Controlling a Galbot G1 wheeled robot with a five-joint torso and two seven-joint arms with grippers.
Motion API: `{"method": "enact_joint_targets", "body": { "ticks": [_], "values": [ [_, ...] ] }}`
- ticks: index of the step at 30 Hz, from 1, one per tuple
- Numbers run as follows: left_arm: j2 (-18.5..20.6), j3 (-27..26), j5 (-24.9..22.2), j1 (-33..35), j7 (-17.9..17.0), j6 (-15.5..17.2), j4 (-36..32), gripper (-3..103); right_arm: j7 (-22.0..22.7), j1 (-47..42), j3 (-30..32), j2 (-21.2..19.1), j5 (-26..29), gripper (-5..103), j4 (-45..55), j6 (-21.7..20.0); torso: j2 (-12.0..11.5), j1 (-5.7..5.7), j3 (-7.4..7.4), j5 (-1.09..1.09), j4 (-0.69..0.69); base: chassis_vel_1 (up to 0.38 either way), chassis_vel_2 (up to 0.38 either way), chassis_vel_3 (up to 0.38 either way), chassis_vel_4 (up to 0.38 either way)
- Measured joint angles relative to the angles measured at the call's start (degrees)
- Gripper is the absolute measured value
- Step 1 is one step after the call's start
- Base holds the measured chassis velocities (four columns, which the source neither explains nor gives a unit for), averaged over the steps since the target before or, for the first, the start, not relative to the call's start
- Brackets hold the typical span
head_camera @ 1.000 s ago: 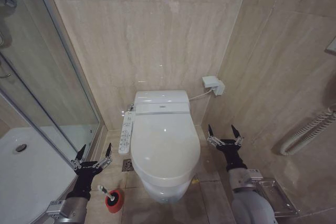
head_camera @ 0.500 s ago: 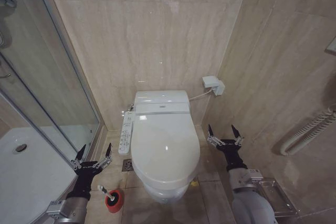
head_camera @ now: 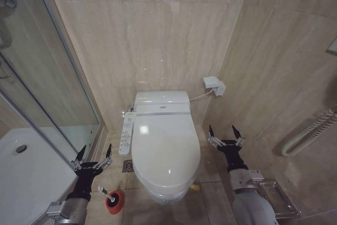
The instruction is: Open the toilet lid, clean the toilet bowl with a toilet brush, close the toilet lid, and flush.
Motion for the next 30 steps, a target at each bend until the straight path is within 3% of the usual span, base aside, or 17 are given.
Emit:
{"method": "enact_joint_targets", "body": {
  "ticks": [30],
  "values": [
    [0.0, 0.0, 0.0, 0.0, 0.0, 0.0, 0.0, 100, 0.0, 0.0, 0.0, 0.0, 0.0, 100, 0.0, 0.0, 0.0, 0.03, 0.01, 0.0, 0.01, -0.071, 0.069, 0.068, -0.064]
  ]
}}
